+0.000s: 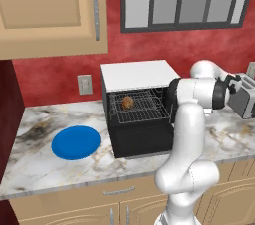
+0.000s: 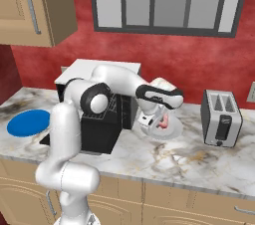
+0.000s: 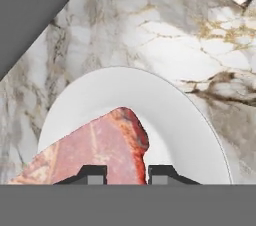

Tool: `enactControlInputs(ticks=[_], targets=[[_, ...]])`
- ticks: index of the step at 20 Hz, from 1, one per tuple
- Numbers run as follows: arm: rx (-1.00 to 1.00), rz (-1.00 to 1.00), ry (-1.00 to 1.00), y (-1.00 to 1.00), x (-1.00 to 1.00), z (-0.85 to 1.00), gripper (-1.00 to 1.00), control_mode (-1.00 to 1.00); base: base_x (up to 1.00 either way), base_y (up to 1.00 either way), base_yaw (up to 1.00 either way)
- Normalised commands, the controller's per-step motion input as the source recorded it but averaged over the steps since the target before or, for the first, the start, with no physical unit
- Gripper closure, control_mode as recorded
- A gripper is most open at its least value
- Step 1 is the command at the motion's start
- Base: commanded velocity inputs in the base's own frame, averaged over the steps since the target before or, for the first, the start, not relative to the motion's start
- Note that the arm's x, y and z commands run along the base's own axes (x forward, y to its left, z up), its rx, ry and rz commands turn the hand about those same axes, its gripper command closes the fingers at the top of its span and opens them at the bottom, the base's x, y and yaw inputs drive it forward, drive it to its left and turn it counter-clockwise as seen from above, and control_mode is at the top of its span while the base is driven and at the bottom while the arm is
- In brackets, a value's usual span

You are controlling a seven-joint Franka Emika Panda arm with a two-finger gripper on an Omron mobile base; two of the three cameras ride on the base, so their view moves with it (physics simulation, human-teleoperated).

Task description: Open the toaster oven door. Place the bread on the bottom rack in the toaster oven and place the steak on the top rack.

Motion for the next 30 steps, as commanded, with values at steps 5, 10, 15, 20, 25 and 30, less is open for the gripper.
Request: enactControlInputs(ticks=[5,10,15,20,25,30], targets=[[0.05,0.09,0.0,0.0,-0.93,1.0,1.0,-1.0,0.0,0.0,0.0],[0.0,0.17,-0.02,0.16,-1.0,1.0,1.0,-1.0,0.0,0.0,0.0],[-0.01,0.28,0.0,0.89,-0.76,1.0,1.0,-1.0,0.0,0.0,0.0],[-0.08,0.32,0.03,1.0,-0.44,1.0,1.0,-1.0,0.0,0.0,0.0],[-0.13,0.23,0.16,1.0,-0.27,1.0,1.0,-1.0,0.0,0.0,0.0],[-0.11,0.12,0.39,0.95,0.0,0.89,1.0,-1.0,0.0,0.0,0.0]])
